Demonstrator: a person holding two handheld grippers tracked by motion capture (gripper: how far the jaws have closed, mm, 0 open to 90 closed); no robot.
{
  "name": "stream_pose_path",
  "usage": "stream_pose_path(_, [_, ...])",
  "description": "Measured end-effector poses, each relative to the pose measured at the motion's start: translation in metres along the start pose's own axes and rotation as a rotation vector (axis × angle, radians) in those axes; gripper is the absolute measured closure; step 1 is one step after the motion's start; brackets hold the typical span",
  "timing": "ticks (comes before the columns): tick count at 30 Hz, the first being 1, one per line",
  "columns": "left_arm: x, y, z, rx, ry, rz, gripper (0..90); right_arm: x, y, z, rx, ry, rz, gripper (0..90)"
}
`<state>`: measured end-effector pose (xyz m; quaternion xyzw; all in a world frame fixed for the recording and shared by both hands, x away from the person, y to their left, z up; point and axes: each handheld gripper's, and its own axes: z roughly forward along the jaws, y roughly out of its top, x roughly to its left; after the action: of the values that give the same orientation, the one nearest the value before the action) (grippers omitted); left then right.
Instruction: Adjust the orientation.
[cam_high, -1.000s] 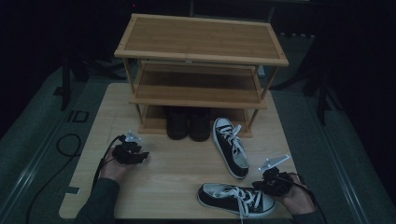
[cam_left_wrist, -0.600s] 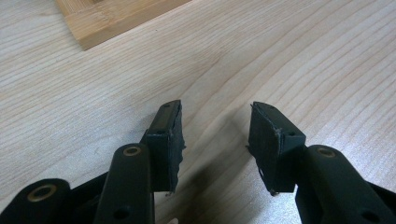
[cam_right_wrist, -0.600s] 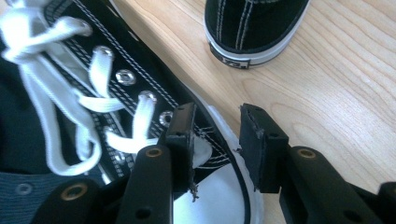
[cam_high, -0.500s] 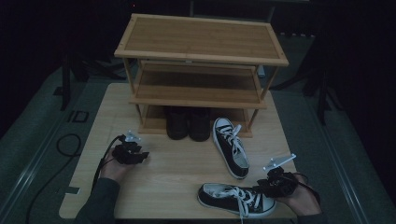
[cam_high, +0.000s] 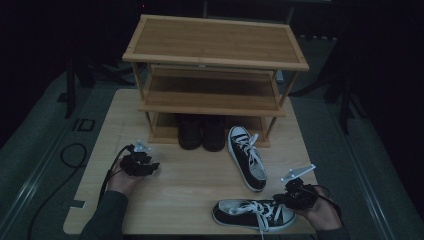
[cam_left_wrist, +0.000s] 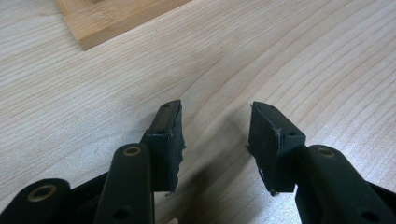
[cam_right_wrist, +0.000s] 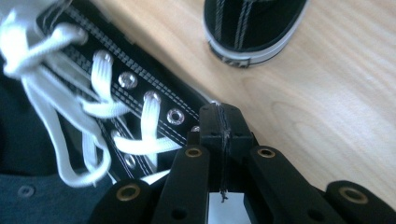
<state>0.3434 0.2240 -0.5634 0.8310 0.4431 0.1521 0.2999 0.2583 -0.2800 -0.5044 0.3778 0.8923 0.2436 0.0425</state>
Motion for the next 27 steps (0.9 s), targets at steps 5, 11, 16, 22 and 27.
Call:
stream_pose_path(5, [0.0,0.0,0.0,-0.001,0.001,-0.001,55.2,-0.001,0.005,-0.001,-0.023,-0.044,0.007,89.4])
stream_pose_path(11, [0.001,0.0,0.0,-0.001,-0.004,-0.001,55.2,-0.003,0.008,0.0,-0.037,-0.07,0.002,89.5])
stream_pose_path(16, [0.0,0.0,0.0,0.0,0.0,-0.001,55.2,-0.008,0.011,-0.001,-0.038,-0.083,0.007,89.5])
stream_pose_path(22, [0.0,0.0,0.0,-0.002,-0.002,-0.002,55.2,-0.017,0.016,-0.004,-0.046,-0.155,0.028,89.5])
stream_pose_path(27, [0.0,0.0,0.0,-0.004,0.001,-0.001,55.2,-0.029,0.02,-0.006,-0.047,-0.2,0.042,89.5])
